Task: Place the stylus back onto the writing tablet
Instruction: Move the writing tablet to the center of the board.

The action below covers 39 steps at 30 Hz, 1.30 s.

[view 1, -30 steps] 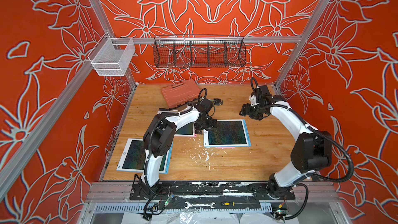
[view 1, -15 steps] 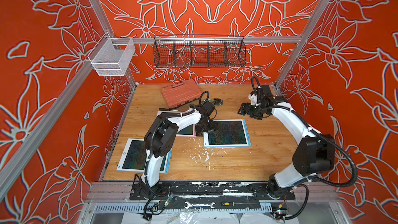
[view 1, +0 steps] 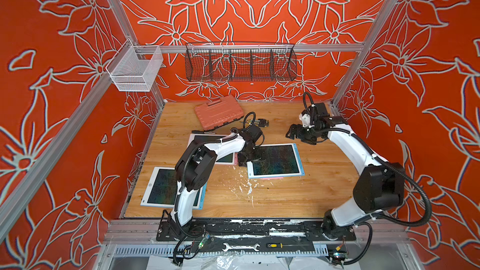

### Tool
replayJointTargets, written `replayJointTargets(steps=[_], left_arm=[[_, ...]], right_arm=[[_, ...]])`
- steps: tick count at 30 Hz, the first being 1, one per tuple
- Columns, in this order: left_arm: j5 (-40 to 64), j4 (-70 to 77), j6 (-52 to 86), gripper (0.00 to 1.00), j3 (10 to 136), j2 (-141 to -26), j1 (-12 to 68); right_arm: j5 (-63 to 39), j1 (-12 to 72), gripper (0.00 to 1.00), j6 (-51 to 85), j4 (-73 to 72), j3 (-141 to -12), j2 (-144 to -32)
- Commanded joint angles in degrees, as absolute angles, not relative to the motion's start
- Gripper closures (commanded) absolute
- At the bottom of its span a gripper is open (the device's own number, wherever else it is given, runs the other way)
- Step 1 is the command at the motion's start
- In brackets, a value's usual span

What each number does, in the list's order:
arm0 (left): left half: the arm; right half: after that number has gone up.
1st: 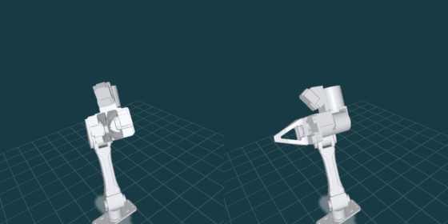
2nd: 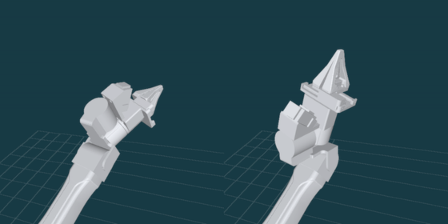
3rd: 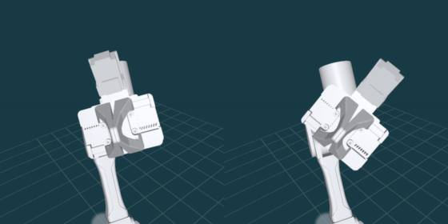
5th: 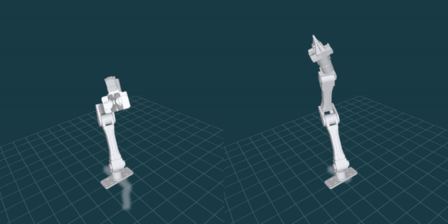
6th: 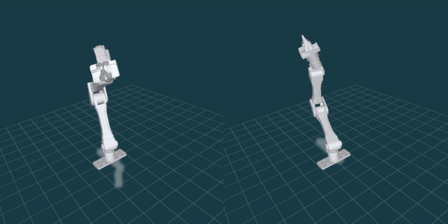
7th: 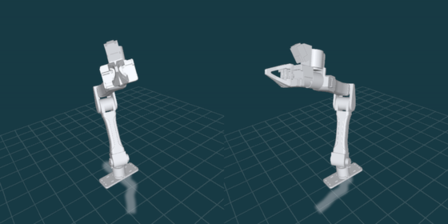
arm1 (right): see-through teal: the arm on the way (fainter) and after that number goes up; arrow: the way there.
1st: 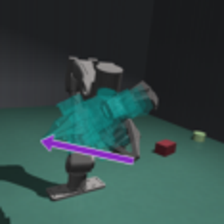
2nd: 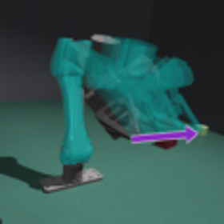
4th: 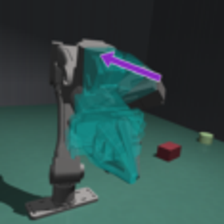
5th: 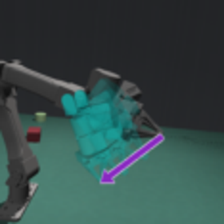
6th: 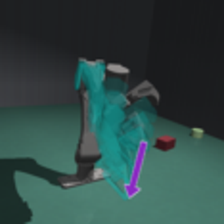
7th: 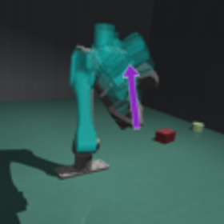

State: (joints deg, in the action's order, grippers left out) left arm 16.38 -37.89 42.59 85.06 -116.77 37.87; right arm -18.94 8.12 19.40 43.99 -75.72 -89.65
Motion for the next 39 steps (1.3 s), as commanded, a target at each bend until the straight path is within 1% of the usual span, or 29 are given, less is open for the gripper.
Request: replayJointTargets(steps=[1, 6, 16, 39], left_arm=[[17.3, -37.7, 43.9, 0.03, 85.4, -119.3, 38.5], [18.4, -35.8, 45.5, 0.03, 85.8, -120.2, 38.8], [20.9, -34.9, 46.0, 0.03, 91.1, -124.0, 39.2], [26.4, -32.6, 47.7, 0.03, 99.9, -131.7, 40.6]], right_arm=[[-18.4, 8.4, 0.11, 18.3, 45.3, -76.4, -88.5], [-17.6, 8.4, 0.1, 18.2, 46.2, -76.7, -87.9], [-16.9, 8.4, 0.09, 18.0, 47.2, -76.0, -86.2], [-13.9, 8.4, 0.09, 17.6, 49.0, -80.6, -86.3]])
